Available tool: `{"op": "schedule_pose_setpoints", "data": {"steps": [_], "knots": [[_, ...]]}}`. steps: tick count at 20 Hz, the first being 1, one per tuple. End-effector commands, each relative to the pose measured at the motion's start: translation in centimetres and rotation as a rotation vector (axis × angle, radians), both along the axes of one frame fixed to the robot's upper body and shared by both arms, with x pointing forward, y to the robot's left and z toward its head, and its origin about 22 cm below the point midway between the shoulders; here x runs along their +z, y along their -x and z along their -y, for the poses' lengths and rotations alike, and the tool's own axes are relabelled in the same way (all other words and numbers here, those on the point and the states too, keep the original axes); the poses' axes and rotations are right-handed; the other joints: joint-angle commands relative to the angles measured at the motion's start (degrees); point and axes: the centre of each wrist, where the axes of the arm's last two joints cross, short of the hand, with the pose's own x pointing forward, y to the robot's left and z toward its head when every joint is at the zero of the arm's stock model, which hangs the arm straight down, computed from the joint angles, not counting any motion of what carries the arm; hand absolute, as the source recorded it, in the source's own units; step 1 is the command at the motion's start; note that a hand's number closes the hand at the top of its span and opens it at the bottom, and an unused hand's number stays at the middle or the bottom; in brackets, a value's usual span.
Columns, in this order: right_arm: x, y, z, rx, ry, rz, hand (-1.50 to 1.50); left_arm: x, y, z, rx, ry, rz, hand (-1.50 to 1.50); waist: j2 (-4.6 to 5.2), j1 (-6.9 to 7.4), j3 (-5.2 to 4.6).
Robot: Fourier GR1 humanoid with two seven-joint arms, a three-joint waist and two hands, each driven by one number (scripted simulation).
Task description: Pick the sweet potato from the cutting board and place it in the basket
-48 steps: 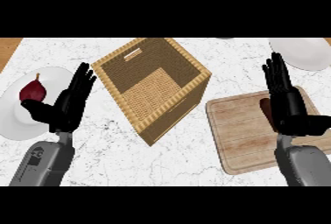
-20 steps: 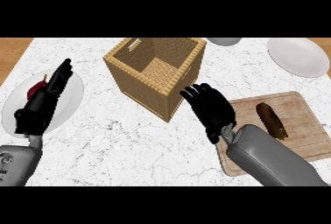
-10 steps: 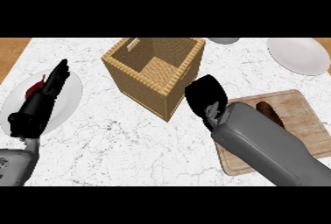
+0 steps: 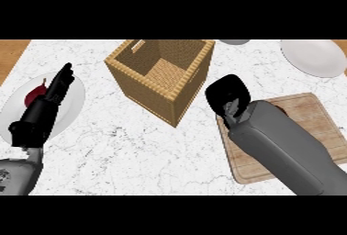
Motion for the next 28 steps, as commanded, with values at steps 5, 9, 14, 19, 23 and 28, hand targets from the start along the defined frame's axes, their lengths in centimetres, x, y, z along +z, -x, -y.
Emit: {"op": "schedule_pose_setpoints", "data": {"steps": [5, 9, 14, 19, 23, 28], "knots": [[-3.1, 0.7, 3.7, -0.015, 0.168, -0.077, -1.5, -1.0, -0.6, 0.4, 0.0, 0.002, 0.008, 0.0, 0.25, -0.22, 0.04], [-4.8, -0.8, 5.2, -0.066, 0.206, -0.094, -1.5, 2.7, -0.1, -0.9, -0.011, -0.01, 0.016, 0.0, 0.26, 0.67, 0.07], [-6.5, 0.3, 7.6, -0.064, 0.237, -0.11, -1.5, -1.3, 1.3, -0.2, -0.003, 0.005, 0.0, 0.0, 0.25, 0.3, 0.05], [-7.8, -0.9, 9.1, -0.078, 0.218, -0.064, -1.5, 0.2, -0.4, 0.4, -0.001, 0.006, 0.004, 0.0, 0.33, 0.44, 0.06], [-4.6, -0.2, 11.2, -0.058, 0.209, -0.035, -1.5, 0.0, 0.2, -1.0, -0.013, 0.016, 0.007, 0.0, 0.14, -0.04, 0.04], [-6.9, -2.0, 10.4, -0.018, 0.191, -0.054, -1.5, 0.8, 0.6, -0.2, -0.008, -0.001, 0.009, 0.0, 0.23, 0.5, 0.05]]}}
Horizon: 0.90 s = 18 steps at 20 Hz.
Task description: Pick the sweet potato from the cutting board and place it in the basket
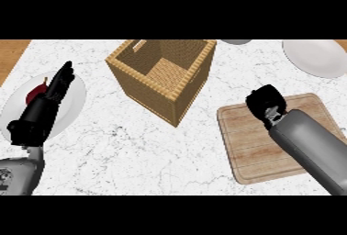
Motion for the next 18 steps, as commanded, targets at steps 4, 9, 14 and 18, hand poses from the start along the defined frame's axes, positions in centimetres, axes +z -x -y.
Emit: {"op": "schedule_pose_setpoints", "data": {"steps": [4, 9, 14, 18], "knots": [[-0.9, 1.5, 1.3, 0.036, -0.007, 0.019, -1.5, -1.7, -0.5, -1.4, 0.006, -0.014, 0.001, 0.0, -0.07, -0.57, -0.03], [-2.1, 0.8, 3.6, 0.004, -0.043, 0.029, -1.5, 0.4, -1.8, -1.7, 0.001, 0.01, -0.005, 0.0, 0.01, -0.5, -0.02], [-3.5, 2.2, 2.9, 0.0, -0.037, 0.012, -1.5, -0.2, -0.2, -2.1, 0.016, -0.006, -0.005, 0.0, -0.08, -0.31, -0.02], [-2.6, 0.5, 5.0, -0.017, -0.029, 0.027, -1.5, 0.0, -0.1, -1.1, 0.019, 0.0, 0.008, 0.0, -0.05, -0.22, -0.01]]}}
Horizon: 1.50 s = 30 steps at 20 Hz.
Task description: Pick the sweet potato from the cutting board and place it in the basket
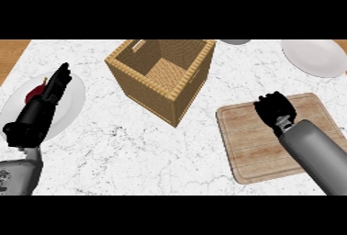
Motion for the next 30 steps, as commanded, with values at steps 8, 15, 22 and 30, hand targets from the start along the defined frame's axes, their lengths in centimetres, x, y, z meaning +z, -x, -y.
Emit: {"op": "schedule_pose_setpoints", "data": {"steps": [8, 15, 22, 30], "knots": [[-1.2, -0.1, 2.3, -0.022, 0.049, 0.016, -1.5, 0.4, 0.1, -0.7, 0.018, -0.028, 0.007, 0.0, 0.03, -0.04, 0.03], [-2.2, -1.2, 4.0, -0.053, -0.03, 0.001, 1.5, 0.6, -1.2, -0.8, -0.003, 0.015, -0.004, 0.0, 0.1, 0.05, 0.04], [-5.5, 0.4, 6.7, 0.059, 0.011, -0.027, 1.5, -0.4, 0.2, -0.1, 0.003, 0.0, -0.012, 0.0, 0.08, 0.16, 0.05], [-4.7, 0.1, 5.4, -0.344, -0.32, 0.283, 1.5, -0.4, 0.4, -0.8, 0.051, -0.002, -0.017, 0.0, -0.65, -3.64, 0.21]]}}
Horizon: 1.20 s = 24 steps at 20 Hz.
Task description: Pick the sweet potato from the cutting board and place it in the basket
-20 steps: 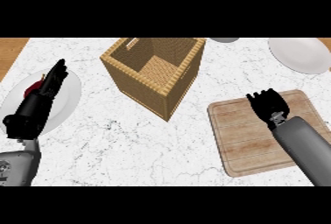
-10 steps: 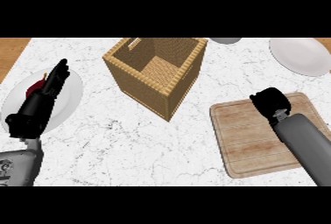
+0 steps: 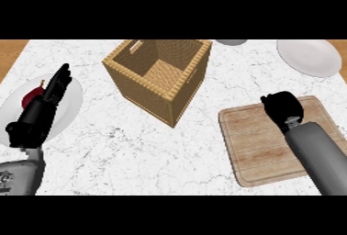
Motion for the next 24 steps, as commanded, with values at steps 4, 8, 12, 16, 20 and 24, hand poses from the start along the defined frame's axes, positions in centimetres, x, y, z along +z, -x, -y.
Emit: {"op": "schedule_pose_setpoints", "data": {"steps": [4, 8, 12, 16, 20, 24], "knots": [[-0.5, 1.8, 2.0, -0.516, -0.363, 0.298, 1.5, -0.3, 0.9, -2.0, 0.062, -0.006, -0.016, 0.0, -0.51, -3.69, 0.48], [2.5, 2.3, 0.3, -0.591, -0.442, 0.576, 1.5, 0.3, 0.7, -1.9, 0.022, -0.008, 0.0, 0.0, -0.06, -1.45, 0.4], [7.6, 3.6, -0.4, -0.517, -0.659, 0.886, 1.5, -1.0, 1.6, -1.7, 0.044, 0.002, -0.019, 0.0, -0.38, -1.79, 0.39], [13.7, 4.7, -3.7, -0.422, -0.988, 1.045, 1.5, -0.8, 1.8, -1.4, 0.013, 0.007, -0.028, 0.0, -0.54, -0.72, 0.39], [19.1, 7.0, -6.8, -0.295, -1.105, 1.09, 1.5, 0.3, 0.3, -0.6, 0.0, 0.005, 0.004, 0.0, 0.14, -0.15, 0.33], [24.7, 8.2, -8.8, -0.218, -1.113, 1.087, 1.5, -0.1, -0.3, -0.5, -0.006, 0.012, 0.005, 0.0, 0.4, 0.42, 0.31]]}}
